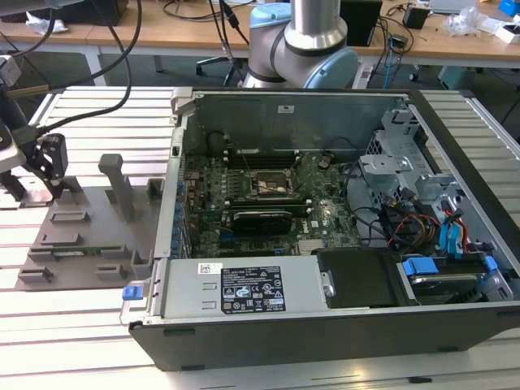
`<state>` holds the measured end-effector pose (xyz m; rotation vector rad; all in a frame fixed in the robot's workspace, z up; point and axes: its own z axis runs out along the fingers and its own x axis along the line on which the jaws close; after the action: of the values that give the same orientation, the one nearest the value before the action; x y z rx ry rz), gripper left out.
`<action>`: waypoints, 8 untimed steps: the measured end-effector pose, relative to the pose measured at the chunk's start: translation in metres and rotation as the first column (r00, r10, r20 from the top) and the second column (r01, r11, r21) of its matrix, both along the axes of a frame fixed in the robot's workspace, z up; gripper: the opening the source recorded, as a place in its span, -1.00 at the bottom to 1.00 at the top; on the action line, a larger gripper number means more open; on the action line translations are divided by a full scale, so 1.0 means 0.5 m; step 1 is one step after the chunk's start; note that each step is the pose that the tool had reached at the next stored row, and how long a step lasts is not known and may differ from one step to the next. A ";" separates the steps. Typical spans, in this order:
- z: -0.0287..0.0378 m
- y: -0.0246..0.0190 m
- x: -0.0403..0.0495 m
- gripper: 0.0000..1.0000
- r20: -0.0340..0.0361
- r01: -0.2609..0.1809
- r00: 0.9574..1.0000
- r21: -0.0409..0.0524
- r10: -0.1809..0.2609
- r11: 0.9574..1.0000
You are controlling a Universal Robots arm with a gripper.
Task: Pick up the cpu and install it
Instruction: 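Pick up the cpu and move it towards the insertion slot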
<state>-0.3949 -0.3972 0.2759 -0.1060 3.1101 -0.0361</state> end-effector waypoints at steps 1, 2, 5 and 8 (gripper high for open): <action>0.001 0.0000 0.000 0.09 0.000 0.000 1.000 0.000 0.000 1.000; 0.003 0.0000 0.000 0.09 0.000 0.000 1.000 0.000 0.000 1.000; 0.008 0.0000 0.000 0.09 0.000 0.000 1.000 0.000 0.000 1.000; 0.012 0.0000 0.000 0.09 0.000 0.000 1.000 0.000 0.000 1.000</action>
<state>-0.3949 -0.3972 0.2819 -0.1059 3.1101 -0.0361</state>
